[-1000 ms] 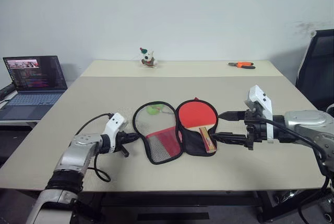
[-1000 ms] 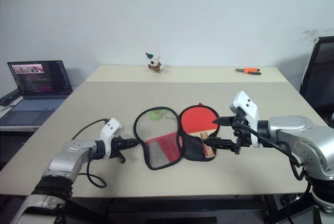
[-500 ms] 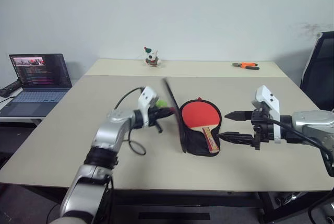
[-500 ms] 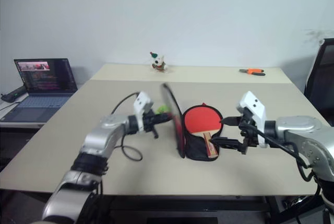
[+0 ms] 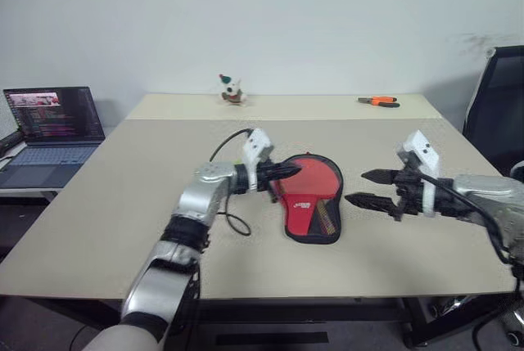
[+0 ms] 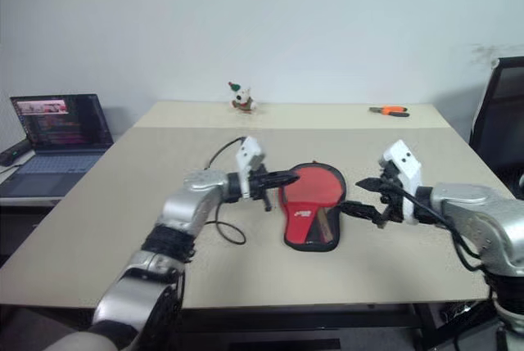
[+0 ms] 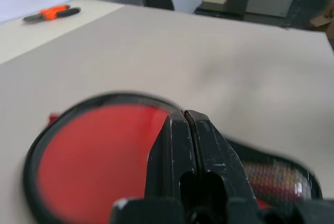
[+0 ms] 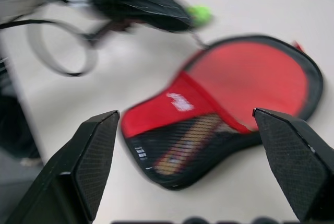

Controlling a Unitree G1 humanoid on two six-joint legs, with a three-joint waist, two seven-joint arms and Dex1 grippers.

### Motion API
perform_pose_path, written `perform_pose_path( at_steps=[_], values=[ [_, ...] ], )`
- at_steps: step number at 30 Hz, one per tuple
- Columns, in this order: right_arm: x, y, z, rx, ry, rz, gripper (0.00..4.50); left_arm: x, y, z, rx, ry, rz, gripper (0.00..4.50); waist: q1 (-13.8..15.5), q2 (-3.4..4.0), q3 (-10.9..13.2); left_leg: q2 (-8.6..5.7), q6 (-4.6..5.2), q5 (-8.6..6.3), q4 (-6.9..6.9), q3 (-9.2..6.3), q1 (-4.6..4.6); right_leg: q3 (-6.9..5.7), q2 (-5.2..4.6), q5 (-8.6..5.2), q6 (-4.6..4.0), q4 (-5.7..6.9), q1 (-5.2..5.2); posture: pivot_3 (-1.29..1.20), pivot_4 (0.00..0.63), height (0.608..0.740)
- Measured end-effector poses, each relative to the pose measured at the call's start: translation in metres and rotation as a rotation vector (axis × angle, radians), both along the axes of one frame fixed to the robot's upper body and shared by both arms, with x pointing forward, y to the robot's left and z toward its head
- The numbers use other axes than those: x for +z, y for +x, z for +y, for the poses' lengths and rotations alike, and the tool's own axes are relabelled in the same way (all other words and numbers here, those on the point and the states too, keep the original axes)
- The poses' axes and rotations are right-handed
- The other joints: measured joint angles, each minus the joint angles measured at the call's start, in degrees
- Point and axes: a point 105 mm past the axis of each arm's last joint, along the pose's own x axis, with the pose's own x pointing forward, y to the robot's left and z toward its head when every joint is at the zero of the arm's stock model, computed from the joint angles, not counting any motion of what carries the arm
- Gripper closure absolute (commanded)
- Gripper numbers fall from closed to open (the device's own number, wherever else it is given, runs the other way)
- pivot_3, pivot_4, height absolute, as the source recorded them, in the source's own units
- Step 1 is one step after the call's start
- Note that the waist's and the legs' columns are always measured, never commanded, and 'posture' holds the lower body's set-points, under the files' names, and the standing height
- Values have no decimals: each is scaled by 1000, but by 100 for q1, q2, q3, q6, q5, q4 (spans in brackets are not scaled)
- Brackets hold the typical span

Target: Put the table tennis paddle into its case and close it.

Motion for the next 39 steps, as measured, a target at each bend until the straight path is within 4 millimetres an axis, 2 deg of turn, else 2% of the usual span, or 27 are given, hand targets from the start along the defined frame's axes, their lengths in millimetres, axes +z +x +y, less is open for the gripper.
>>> perform_pose_path(
  at_steps=[3, 6, 11, 14, 17, 23, 29, 39],
  values=[
    [-16, 20, -6, -110, 35, 79, 0, -10, -12, 33, 41, 11, 37, 4468, 22, 1, 1, -1, 0, 0, -1, -5, -3, 8, -3, 0, -1, -2, -1, 0, 150, 740],
    [-36, 37, -9, -211, 57, 166, 0, -7, -32, 55, 36, 2, 55, 4468, 48, 1, 1, -3, 0, 0, -1, -6, -7, 8, -7, 0, -2, -5, -3, 0, 150, 740],
    [-65, 51, -8, -284, 80, 279, 0, 5, -61, 76, 31, -2, 59, 4468, 64, 1, 1, -6, 0, 0, 1, -9, -10, 5, -10, 0, -1, -4, -2, 0, 150, 740],
    [-79, 54, -9, -308, 80, 322, 0, 11, -67, 87, 69, 2, 52, 4468, 69, 1, 1, -6, 0, 0, 2, -11, -8, 1, -9, 0, -1, -2, -1, 0, 150, 740],
    [-89, 54, -7, -304, 61, 349, 0, 13, -69, 89, 90, -1, 50, 4468, 66, 1, 1, -6, 0, 0, 3, -9, -8, 1, -8, 0, -1, -1, -1, 0, 150, 740],
    [-92, 56, 4, -272, 62, 334, 0, 13, -70, 89, 117, -8, 52, 4468, 33, 1, 0, 0, 1, -1, 2, -3, 0, 7, -3, 0, -2, 1, 1, 0, 150, 740],
    [-97, 66, 20, -242, 66, 340, 0, 14, -70, 89, 129, -14, 47, 4468, -94, -8, -5, 24, 1, -1, -4, 27, 50, 15, 3, 2, -6, 2, 32, 0, 150, 740],
    [-101, 77, 39, -208, 60, 331, 0, 13, -72, 88, 137, -13, 46, 4468, -126, -14, -9, 106, -1, 0, 2, 70, 82, 43, 94, 33, -40, 1, 33, 0, 150, 740]
  ],
)
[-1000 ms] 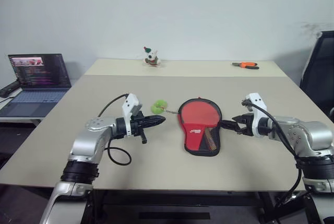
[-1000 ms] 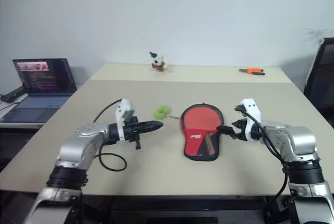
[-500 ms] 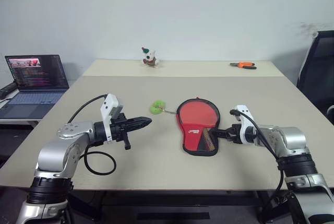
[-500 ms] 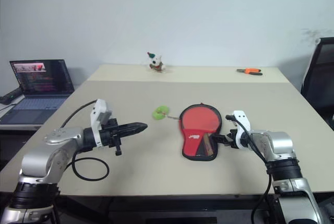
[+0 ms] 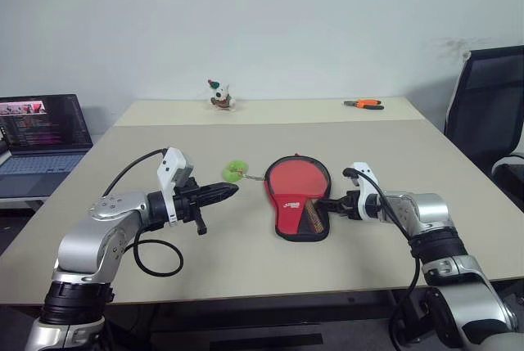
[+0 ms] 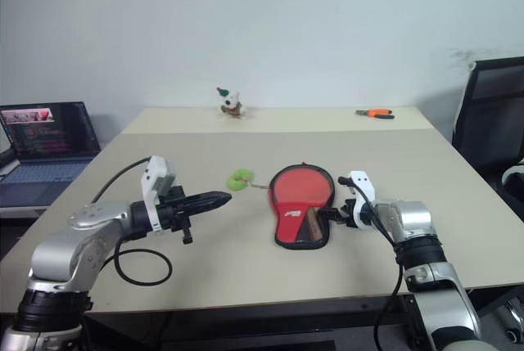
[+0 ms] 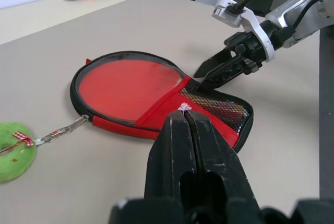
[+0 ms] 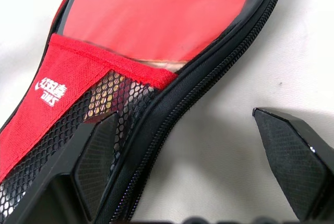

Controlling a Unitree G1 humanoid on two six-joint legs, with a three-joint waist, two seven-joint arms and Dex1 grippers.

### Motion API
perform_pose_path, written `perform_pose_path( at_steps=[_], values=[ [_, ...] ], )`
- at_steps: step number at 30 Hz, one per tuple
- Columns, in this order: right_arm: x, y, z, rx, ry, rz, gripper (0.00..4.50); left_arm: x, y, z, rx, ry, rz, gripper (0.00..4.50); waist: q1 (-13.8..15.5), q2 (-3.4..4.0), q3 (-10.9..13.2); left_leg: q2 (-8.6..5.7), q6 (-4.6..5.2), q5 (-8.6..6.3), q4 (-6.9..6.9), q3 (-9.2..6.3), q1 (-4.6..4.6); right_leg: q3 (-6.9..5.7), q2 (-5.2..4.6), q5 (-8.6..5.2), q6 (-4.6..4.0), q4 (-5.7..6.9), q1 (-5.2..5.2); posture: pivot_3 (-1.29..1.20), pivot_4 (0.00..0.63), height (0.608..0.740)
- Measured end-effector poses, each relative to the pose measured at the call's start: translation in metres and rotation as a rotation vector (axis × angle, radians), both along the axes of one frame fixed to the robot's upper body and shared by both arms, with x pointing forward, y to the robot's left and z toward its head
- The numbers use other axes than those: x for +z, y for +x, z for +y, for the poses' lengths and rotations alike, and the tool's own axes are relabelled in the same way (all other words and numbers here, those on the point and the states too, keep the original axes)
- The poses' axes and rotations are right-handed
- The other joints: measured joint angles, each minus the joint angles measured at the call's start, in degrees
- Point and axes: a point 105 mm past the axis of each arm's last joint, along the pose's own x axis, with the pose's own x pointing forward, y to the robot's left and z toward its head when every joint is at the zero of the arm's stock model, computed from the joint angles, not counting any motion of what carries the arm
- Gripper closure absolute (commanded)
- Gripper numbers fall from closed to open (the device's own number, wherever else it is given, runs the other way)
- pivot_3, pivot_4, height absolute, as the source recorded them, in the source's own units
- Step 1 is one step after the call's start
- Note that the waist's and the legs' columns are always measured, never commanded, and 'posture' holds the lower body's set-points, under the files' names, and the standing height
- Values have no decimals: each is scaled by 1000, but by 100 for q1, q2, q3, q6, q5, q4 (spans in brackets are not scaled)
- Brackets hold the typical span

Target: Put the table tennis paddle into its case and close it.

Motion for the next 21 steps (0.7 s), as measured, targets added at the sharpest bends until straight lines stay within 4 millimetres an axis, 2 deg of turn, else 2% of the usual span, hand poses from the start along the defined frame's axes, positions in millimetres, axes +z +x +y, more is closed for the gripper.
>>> perform_pose_path(
  at_steps=[11, 21],
  values=[
    [-2, 8, 14, 31, -34, -66, 0, -1, 0, 0, 2, 1, 8, 4468, -66, -1, 0, 77, 0, 0, -1, 65, 22, 28, 60, 22, -36, 0, -4, 0, 150, 740],
    [-2, 11, 28, 50, -5, -72, 0, 0, 1, 0, 0, 4, 4, 4468, -131, -1, 0, 85, -1, -1, -6, 87, 24, 109, 93, 30, -24, 0, -23, 0, 150, 740]
  ],
)
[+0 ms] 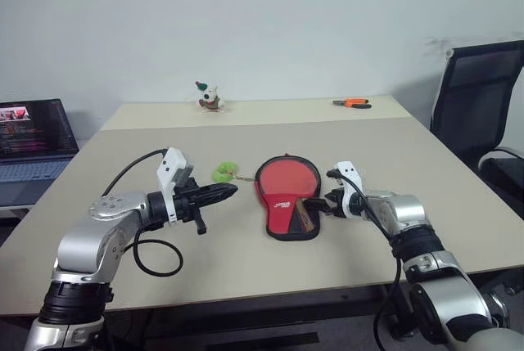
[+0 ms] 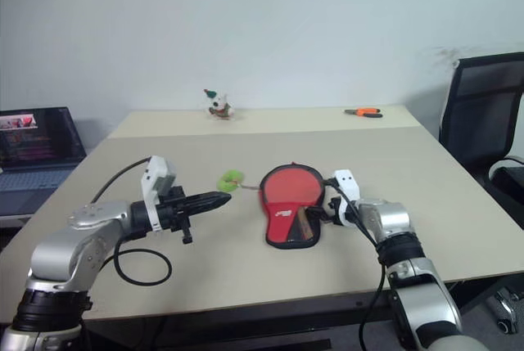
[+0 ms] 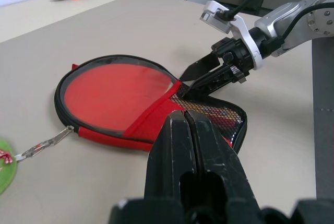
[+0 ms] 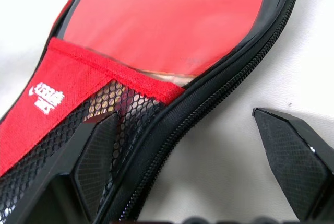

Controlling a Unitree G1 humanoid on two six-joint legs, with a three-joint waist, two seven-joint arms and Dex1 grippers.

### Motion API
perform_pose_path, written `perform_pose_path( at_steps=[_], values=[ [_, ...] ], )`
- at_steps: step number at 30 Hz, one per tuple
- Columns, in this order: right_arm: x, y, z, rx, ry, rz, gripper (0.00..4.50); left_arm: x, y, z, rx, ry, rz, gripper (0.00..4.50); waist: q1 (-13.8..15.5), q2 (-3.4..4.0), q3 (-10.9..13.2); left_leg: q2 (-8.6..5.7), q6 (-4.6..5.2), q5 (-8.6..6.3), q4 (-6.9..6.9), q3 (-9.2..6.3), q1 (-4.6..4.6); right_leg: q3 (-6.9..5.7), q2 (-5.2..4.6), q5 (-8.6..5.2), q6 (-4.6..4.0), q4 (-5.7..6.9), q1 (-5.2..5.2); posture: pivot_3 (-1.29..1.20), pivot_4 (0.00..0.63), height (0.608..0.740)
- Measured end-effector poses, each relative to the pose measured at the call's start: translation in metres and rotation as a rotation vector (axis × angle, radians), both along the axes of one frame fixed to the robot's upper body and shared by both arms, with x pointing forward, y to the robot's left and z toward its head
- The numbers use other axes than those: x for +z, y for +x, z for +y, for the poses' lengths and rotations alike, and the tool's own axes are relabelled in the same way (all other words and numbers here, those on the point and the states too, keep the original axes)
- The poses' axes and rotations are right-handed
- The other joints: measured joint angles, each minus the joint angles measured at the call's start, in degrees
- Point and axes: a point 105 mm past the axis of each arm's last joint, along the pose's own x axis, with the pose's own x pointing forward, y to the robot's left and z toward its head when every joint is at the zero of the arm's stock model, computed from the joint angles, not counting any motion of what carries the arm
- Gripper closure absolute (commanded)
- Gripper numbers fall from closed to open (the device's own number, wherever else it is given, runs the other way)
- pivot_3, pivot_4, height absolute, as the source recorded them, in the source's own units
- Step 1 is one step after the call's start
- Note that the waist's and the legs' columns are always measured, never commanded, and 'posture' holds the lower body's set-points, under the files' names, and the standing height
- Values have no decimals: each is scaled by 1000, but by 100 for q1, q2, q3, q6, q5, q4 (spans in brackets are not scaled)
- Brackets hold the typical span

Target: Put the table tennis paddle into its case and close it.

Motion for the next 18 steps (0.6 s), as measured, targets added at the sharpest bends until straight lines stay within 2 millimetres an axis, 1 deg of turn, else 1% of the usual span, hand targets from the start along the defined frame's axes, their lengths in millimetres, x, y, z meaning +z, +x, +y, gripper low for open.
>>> perform_pose_path(
  at_steps=[5, 8, 10, 13, 15, 18],
  values=[
    [0, 3, 5, 12, -8, -8, 0, 0, 0, 0, 0, 1, -4, 4468, -16, 0, 0, 1, 0, 0, -2, 7, 6, 9, 8, 4, -3, -1, -2, 0, 150, 740],
    [-1, 4, 7, 22, -13, -14, 558, 1, 0, 1, 1, 5, -10, 4500, -21, 0, 0, 1, -1, 0, -5, 15, 9, 14, 10, 5, -4, -1, -3, 0, 150, 740],
    [-3, 5, 8, 22, -25, -22, 1220, 1, 0, 1, 2, 7, -11, 4500, -23, 0, 0, 2, -1, -1, -11, 21, 9, 18, 11, 4, -5, -2, -7, 0, 150, 740],
    [-4, 4, 18, 45, -8, -12, 2239, 1, 0, 1, 2, 7, -12, 4500, -28, 0, 0, 4, -1, -1, -20, 32, 9, 22, 16, 3, -7, -5, -11, 0, 150, 740],
    [-2, 4, 24, 58, 6, -11, 2819, 1, 0, 1, 2, 7, -12, 4500, -30, 0, 0, 5, -1, -2, -22, 35, 10, 25, 18, 2, -9, -5, -13, 0, 150, 740],
    [-2, 3, 26, 62, 19, 0, 3411, 1, 0, 2, 2, 9, -12, 4500, -35, 0, 0, 7, -2, -2, -23, 37, 13, 27, 18, 2, -9, -5, -14, 0, 150, 740]
  ],
)
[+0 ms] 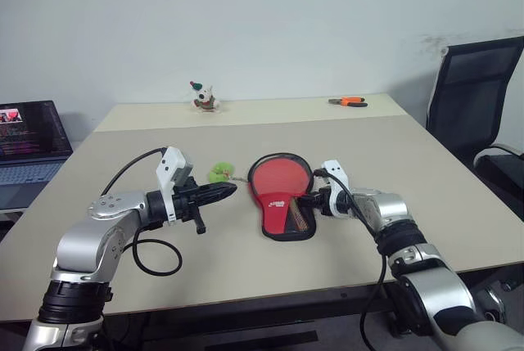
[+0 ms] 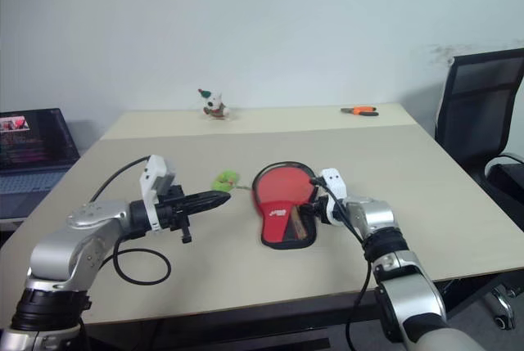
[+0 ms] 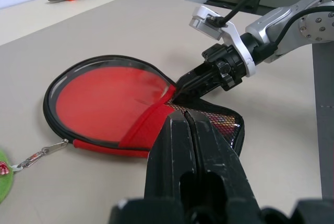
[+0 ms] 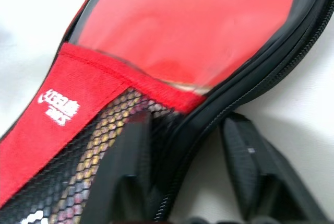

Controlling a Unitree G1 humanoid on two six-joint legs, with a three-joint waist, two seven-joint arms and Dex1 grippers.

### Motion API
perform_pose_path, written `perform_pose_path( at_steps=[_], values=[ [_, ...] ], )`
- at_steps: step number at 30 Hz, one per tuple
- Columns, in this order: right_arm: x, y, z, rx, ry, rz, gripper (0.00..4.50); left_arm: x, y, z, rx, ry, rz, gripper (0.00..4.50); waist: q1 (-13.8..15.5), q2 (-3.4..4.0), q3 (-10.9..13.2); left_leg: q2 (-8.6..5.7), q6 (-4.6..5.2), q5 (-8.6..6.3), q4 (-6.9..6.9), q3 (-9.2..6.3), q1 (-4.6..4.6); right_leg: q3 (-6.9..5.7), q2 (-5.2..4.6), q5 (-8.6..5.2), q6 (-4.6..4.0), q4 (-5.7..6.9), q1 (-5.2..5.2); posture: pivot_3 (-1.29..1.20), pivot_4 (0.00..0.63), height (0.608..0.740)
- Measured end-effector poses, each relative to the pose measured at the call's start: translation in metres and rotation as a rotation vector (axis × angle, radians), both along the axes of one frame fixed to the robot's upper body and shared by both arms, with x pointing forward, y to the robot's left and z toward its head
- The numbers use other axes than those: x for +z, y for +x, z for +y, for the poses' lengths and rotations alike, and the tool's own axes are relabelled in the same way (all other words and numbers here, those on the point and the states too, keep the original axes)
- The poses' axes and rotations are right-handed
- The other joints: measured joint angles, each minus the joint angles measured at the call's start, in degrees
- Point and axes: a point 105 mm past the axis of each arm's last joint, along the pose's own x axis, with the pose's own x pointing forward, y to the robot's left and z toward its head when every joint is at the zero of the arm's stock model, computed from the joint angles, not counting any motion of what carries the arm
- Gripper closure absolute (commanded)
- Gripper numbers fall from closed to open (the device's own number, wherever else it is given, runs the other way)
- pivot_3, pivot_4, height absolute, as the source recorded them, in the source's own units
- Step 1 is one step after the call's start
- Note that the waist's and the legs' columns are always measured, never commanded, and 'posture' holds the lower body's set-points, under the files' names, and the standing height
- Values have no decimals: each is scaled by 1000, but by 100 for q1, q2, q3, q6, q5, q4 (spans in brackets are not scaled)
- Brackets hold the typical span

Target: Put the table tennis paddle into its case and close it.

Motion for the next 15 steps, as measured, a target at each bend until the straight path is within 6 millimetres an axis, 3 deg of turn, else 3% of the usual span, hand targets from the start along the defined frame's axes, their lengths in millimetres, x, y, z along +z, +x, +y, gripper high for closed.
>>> perform_pose_path(
  at_steps=[5, 8, 11, 15],
  values=[
    [0, -5, 6, 16, 27, 49, 4485, -5, -5, 4, -20, 25, 23, 4500, -29, 0, 0, 2, 0, 0, -15, 6, 12, 5, 3, -1, -2, 1, -3, 0, 150, 740],
    [3, -17, 12, 51, 64, 90, 4485, -14, -13, 8, -48, 44, 66, 4500, -24, 0, 0, 9, 0, 0, -43, 3, 0, 7, 1, -10, -16, -3, -21, 0, 150, 740],
    [5, -33, 18, 95, 108, 134, 4485, -19, -24, 6, -97, 58, 102, 4500, -7, 0, 0, 22, -1, 1, -56, 0, -75, 3, 1, 1, -40, 8, -103, 0, 150, 740],
    [4, -54, 26, 141, 139, 171, 4485, -24, -37, 1, -154, 72, 137, 4500, 1, -1, 0, 37, -23, -14, -74, 2, -80, 2, 3, -15, -62, 0, -113, 0, 150, 740]
  ],
)
